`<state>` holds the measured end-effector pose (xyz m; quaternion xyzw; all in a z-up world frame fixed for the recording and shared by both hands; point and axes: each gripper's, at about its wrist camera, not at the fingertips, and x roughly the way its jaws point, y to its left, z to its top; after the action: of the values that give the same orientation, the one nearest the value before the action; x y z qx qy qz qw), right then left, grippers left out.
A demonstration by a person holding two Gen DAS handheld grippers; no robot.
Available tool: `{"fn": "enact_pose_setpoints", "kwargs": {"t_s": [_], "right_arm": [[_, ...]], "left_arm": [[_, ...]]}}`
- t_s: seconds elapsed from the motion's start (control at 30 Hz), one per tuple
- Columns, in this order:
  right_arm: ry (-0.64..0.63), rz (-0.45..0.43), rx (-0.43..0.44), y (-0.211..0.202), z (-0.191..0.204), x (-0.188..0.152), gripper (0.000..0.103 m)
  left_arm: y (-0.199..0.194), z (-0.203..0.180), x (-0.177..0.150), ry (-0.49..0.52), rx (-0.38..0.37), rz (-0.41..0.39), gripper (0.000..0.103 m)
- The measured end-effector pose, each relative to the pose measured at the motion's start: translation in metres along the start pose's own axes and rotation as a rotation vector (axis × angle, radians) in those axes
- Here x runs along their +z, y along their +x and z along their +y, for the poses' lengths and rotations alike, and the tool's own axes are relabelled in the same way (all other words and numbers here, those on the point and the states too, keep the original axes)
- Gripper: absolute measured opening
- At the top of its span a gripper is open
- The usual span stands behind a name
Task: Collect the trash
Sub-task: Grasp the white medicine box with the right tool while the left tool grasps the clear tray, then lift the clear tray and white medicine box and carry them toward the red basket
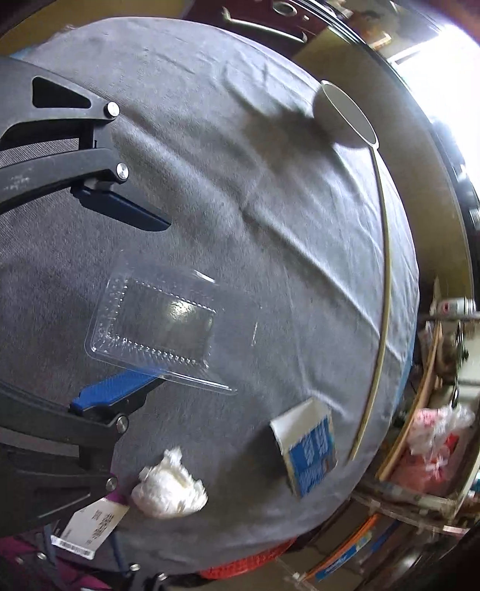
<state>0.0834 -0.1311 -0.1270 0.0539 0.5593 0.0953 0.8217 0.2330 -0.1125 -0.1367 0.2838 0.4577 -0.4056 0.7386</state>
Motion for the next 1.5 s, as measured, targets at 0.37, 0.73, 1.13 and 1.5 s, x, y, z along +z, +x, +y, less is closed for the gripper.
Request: {"fn": "enact_pose_setpoints", "kwargs": {"t_s": [0.37, 0.73, 1.13, 1.5], "right_arm": [[-0.084, -0.06, -0.082, -0.009, 0.004, -0.023, 0.05], [0.031, -0.173, -0.028, -0.053, -0.033, -0.036, 0.05], [0.216, -0.323, 0.056, -0.091, -0.069, -0.05, 0.05], [0.197, -0.409, 0.079, -0.119, -0.055, -0.075, 0.051]], "left_arm": [[0.015, -0.009, -0.003, -0.09, -0.021, 0.019, 0.058], [-0.032, -0.03, -0.035, -0.263, 0.075, -0.045, 0.057], [-0.116, -0.126, -0.085, -0.452, 0.285, -0.134, 0.057], [-0.17, -0.181, -0.101, -0.528, 0.384, -0.259, 0.057]]}}
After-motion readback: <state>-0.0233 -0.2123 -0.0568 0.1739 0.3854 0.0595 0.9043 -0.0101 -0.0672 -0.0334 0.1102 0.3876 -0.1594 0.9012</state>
